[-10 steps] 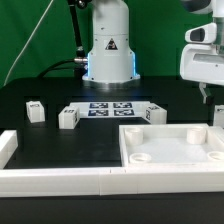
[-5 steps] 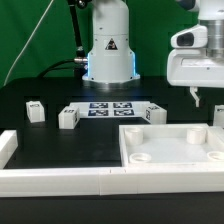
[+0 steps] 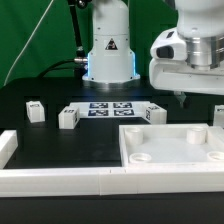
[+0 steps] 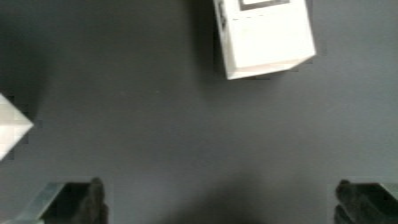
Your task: Assemble one leg
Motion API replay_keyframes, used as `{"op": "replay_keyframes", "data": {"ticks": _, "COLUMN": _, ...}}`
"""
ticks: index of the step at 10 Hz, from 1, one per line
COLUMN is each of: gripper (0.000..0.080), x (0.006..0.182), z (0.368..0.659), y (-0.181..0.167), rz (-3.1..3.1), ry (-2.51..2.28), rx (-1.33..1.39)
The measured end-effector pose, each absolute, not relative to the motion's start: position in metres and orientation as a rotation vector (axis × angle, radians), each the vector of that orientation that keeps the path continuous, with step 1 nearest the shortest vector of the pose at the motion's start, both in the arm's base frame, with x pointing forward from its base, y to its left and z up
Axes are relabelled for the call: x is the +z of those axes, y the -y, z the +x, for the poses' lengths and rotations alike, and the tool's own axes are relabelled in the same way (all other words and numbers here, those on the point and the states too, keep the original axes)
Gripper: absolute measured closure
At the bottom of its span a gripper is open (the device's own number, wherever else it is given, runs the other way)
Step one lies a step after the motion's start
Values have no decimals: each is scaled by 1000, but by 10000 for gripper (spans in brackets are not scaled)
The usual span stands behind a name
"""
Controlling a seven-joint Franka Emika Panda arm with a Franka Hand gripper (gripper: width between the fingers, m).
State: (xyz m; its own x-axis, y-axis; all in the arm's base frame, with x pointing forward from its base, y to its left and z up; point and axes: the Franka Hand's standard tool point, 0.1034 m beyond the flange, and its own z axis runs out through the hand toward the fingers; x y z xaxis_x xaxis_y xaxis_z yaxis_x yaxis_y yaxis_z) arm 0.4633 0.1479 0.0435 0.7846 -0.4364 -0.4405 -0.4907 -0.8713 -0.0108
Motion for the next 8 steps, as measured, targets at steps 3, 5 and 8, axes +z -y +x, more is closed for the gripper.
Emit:
{"op": "replay_keyframes", "data": {"ticks": 3, "gripper": 151, "x": 41, "z": 462, "y": -154, "rz": -2777, "ry": -693, "rx": 819}}
{"op": "replay_keyframes", "data": {"ticks": 5, "gripper": 151, "x": 51, "z": 461, "y": -162, "rz": -2713, "ry": -692, "rx": 934}}
{"op": "replay_keyframes", "data": {"ticks": 8, "gripper": 151, "x": 48, "z": 462, "y": -159, "rz": -2712, "ry": -698, "rx": 938}}
